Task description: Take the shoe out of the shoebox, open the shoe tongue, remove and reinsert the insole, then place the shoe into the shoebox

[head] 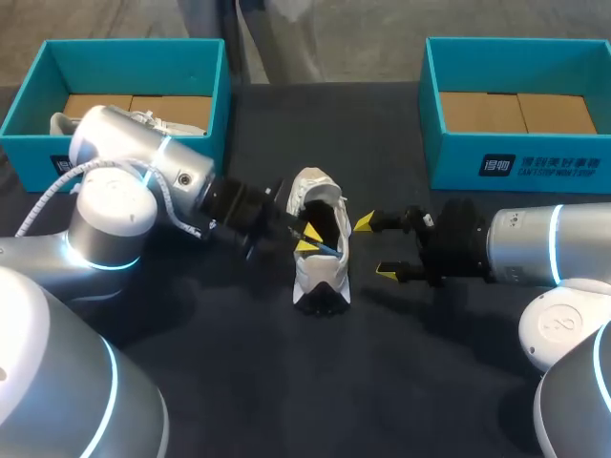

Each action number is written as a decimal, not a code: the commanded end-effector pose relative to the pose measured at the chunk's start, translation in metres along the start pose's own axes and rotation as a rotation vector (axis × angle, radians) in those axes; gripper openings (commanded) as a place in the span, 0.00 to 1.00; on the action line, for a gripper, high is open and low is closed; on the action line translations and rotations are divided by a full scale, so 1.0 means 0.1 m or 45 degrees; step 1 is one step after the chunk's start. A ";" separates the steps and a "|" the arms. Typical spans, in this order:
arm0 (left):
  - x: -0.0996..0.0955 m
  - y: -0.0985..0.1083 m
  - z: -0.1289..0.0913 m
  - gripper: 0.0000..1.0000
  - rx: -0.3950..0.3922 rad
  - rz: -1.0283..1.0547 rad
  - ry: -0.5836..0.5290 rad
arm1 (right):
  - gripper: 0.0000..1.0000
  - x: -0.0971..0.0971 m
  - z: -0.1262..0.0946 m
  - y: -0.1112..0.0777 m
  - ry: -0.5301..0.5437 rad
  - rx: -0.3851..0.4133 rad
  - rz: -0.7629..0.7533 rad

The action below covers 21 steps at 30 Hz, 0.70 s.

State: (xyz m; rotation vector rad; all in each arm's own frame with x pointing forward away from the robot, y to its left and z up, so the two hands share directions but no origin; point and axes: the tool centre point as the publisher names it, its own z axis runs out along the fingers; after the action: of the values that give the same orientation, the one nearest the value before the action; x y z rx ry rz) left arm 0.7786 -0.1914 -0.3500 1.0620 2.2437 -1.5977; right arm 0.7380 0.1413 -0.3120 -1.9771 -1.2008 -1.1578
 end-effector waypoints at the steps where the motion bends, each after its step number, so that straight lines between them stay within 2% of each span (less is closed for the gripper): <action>1: 0.00 -0.08 -0.06 0.83 0.016 0.014 -0.022 | 1.00 0.01 0.01 -0.01 -0.006 -0.004 0.001; 4: -0.04 -0.14 -0.09 0.91 0.039 0.029 -0.041 | 1.00 0.01 0.01 -0.01 -0.006 -0.004 0.001; 6: -0.06 -0.17 -0.11 0.92 0.055 0.027 -0.047 | 1.00 0.01 0.01 -0.01 -0.006 -0.004 0.001; 9: -0.10 -0.20 -0.14 0.92 0.080 0.025 -0.052 | 1.00 0.01 0.01 -0.01 -0.006 -0.004 0.001; 14: -0.16 -0.23 -0.23 0.82 0.107 0.012 -0.048 | 1.00 0.01 0.01 -0.01 -0.006 -0.004 0.001; 17: -0.20 -0.22 -0.28 0.51 0.098 0.006 -0.014 | 1.00 0.01 0.01 -0.01 -0.006 -0.004 0.001; 20: -0.24 -0.22 -0.32 0.33 0.108 0.006 0.023 | 1.00 0.01 0.01 -0.01 -0.006 -0.004 0.001; 21: -0.25 -0.22 -0.33 0.19 0.100 0.015 0.032 | 1.00 0.01 0.01 -0.01 -0.006 -0.004 0.001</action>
State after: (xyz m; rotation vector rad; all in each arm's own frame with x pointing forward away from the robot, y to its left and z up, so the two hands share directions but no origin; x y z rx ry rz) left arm 0.7817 -0.1781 -0.3119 1.0782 2.1830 -1.6978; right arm 0.7380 0.1413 -0.3120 -1.9771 -1.2008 -1.1578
